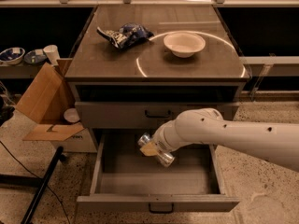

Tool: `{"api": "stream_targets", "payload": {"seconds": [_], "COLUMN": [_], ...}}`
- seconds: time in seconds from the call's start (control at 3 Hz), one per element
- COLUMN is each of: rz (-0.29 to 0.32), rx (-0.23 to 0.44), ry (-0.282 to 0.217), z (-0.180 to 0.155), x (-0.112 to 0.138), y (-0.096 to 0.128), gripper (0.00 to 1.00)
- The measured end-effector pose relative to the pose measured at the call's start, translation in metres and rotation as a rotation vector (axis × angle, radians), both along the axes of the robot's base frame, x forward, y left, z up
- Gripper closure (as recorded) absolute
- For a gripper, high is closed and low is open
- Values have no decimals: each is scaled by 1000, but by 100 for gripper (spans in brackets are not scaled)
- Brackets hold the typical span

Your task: Place redbull can into middle drawer

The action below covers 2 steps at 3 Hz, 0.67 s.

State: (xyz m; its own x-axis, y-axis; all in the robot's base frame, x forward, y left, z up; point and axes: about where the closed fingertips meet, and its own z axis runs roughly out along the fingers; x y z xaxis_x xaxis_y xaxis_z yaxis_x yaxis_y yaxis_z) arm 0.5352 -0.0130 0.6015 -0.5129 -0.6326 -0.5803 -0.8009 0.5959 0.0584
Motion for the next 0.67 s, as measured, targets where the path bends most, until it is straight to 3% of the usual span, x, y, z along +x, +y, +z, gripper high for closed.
{"api": "stream_targets", "payload": {"seconds": [0.67], "rz": [-21], "rx": [18], "ry": [49], "z": [-18], "x": [3], "y": [2], "gripper": [100]}}
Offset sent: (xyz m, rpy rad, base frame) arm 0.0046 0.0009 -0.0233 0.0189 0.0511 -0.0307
